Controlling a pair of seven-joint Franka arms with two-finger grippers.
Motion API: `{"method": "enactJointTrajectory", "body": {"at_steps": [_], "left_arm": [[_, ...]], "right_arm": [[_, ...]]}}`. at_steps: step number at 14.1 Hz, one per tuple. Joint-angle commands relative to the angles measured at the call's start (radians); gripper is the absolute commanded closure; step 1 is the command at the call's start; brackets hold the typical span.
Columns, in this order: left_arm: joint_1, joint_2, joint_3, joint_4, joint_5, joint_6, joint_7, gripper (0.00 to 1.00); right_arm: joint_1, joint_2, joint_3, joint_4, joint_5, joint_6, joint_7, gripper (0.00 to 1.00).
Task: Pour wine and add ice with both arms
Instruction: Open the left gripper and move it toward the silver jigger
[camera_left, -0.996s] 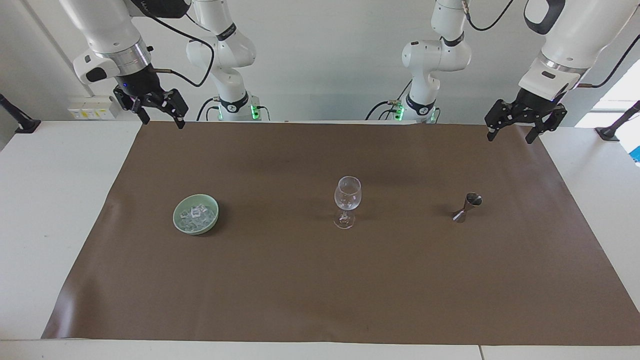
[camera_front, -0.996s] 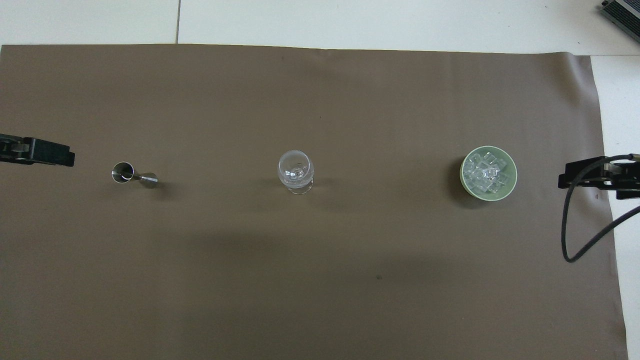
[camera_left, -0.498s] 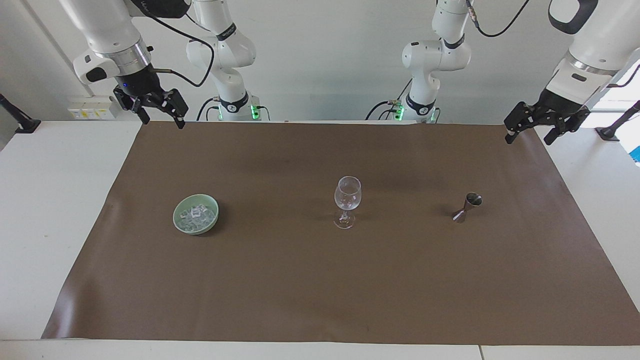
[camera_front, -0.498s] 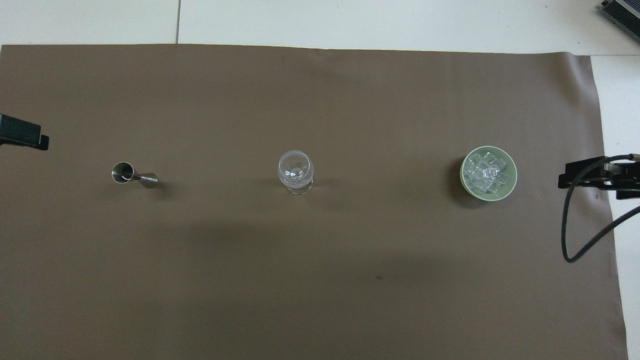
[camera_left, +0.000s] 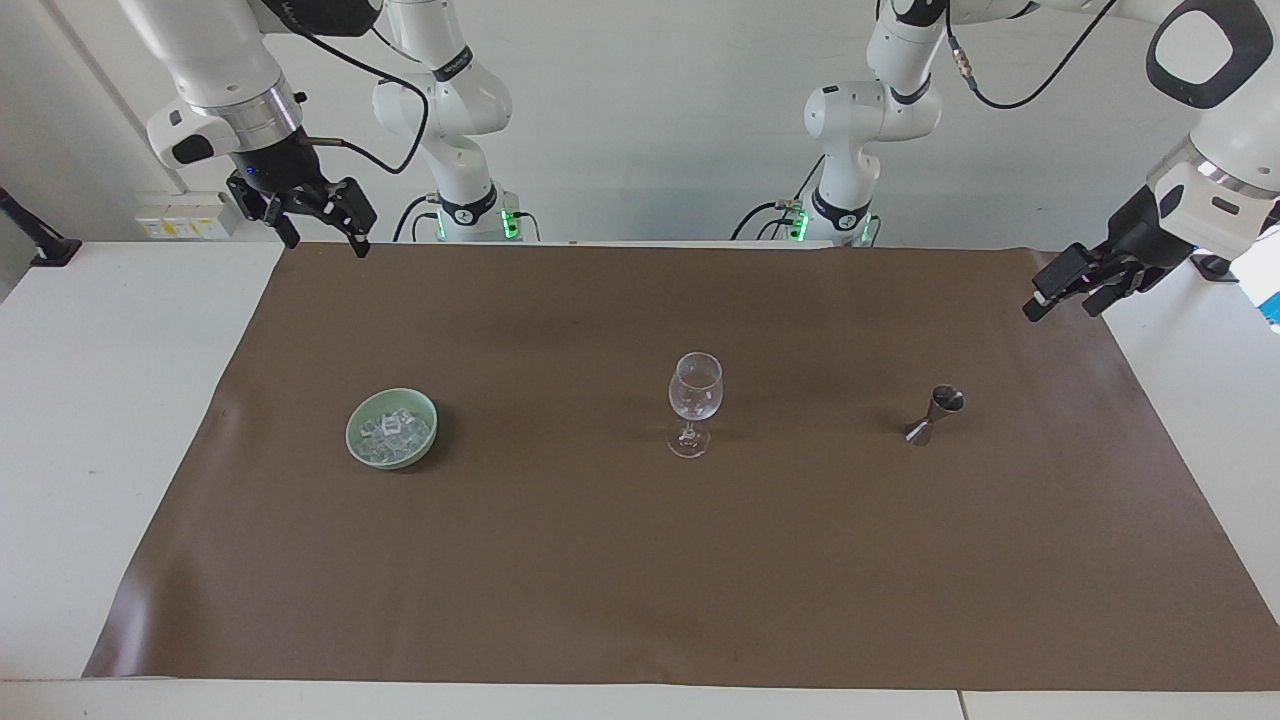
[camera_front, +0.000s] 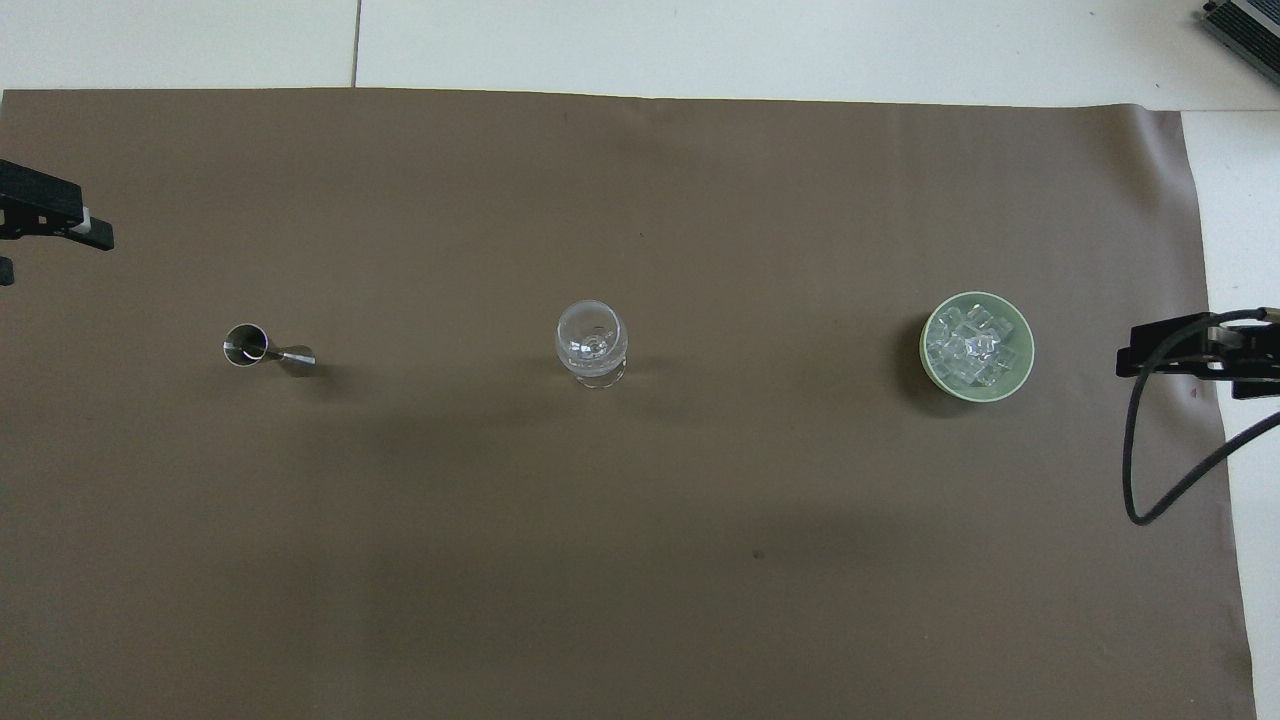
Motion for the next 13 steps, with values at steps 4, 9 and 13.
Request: {"method": "enactJointTrajectory", "body": {"at_steps": [4, 9, 13], "left_arm": [[0.062, 0.081, 0.007, 0.035, -0.13, -0.037, -0.266, 0.0], [0.121, 0.134, 0.007, 0.02, -0.248, -0.02, -0.425, 0.0], [0.158, 0.141, 0.007, -0.044, -0.329, -0.003, -0.529, 0.0]], "right_arm": [[-0.008, -0.024, 0.004, -0.026, 0.011, 0.007, -0.003, 0.0], [-0.008, -0.024, 0.004, -0.026, 0.011, 0.007, -0.002, 0.0], [-0.006, -0.024, 0.004, -0.026, 0.011, 0.007, -0.002, 0.0]]}}
